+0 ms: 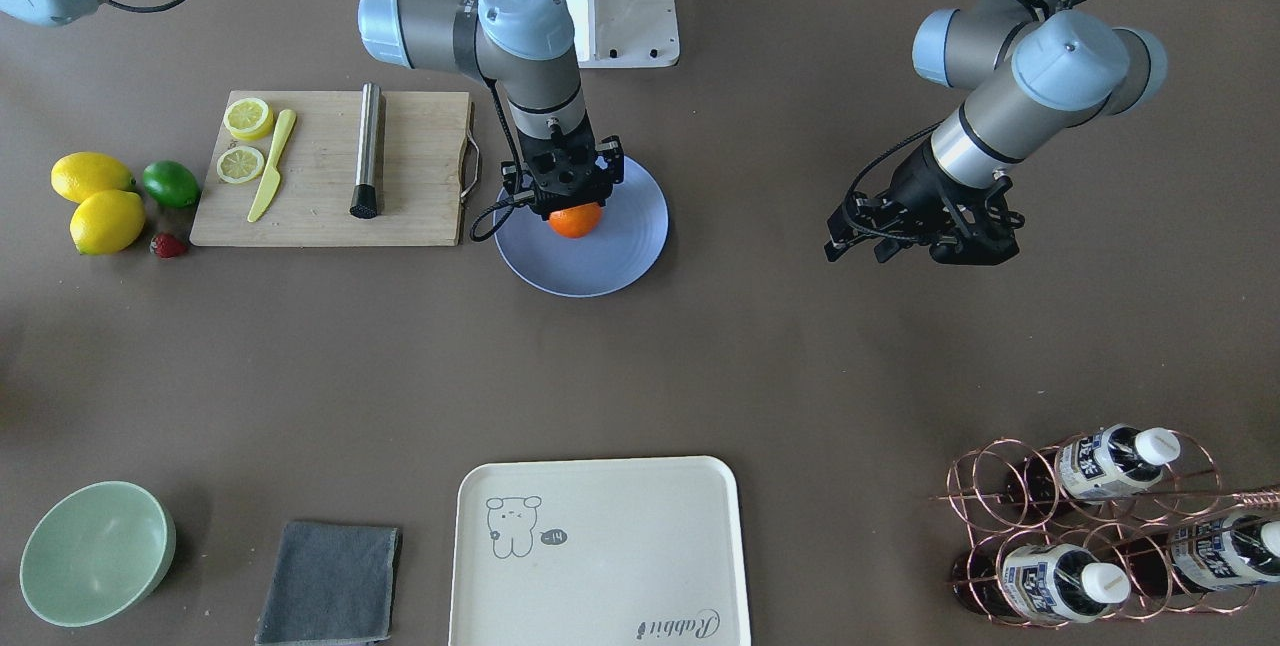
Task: Pick orange to plate
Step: 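Release the orange onto the blue plate with right gripper while left arm withdraws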
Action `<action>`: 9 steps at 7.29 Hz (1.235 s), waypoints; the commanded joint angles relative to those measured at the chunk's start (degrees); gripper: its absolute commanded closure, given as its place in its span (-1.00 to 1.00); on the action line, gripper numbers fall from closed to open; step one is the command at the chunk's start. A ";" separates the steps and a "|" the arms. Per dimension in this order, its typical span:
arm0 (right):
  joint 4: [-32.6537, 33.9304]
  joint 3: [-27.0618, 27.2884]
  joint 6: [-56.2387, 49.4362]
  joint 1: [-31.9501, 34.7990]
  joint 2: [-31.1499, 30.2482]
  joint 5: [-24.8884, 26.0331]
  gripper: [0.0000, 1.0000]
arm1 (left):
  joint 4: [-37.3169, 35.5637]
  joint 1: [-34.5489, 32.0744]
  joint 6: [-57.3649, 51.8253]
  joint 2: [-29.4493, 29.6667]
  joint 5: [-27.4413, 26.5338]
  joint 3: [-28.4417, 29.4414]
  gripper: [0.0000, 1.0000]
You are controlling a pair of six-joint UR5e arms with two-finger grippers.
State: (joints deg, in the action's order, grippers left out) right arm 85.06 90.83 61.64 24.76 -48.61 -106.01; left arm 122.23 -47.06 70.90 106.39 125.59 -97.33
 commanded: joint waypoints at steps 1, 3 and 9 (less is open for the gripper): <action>-0.16 -0.39 0.41 -0.06 0.09 1.06 -0.99 | -0.06 -0.05 0.03 -0.04 0.00 -0.06 -0.50; -0.60 1.88 -0.29 0.81 -0.43 1.42 -1.00 | -0.06 -0.05 0.03 -0.04 0.09 -0.14 -0.50; -0.43 13.50 -26.40 31.26 -25.17 -20.00 -1.00 | -15.21 -23.64 -40.20 -9.60 12.12 -1.02 -0.46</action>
State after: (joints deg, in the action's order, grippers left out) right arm 84.73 104.13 45.27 48.36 -67.41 -121.34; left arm 113.51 -63.96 44.49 99.33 135.95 -97.86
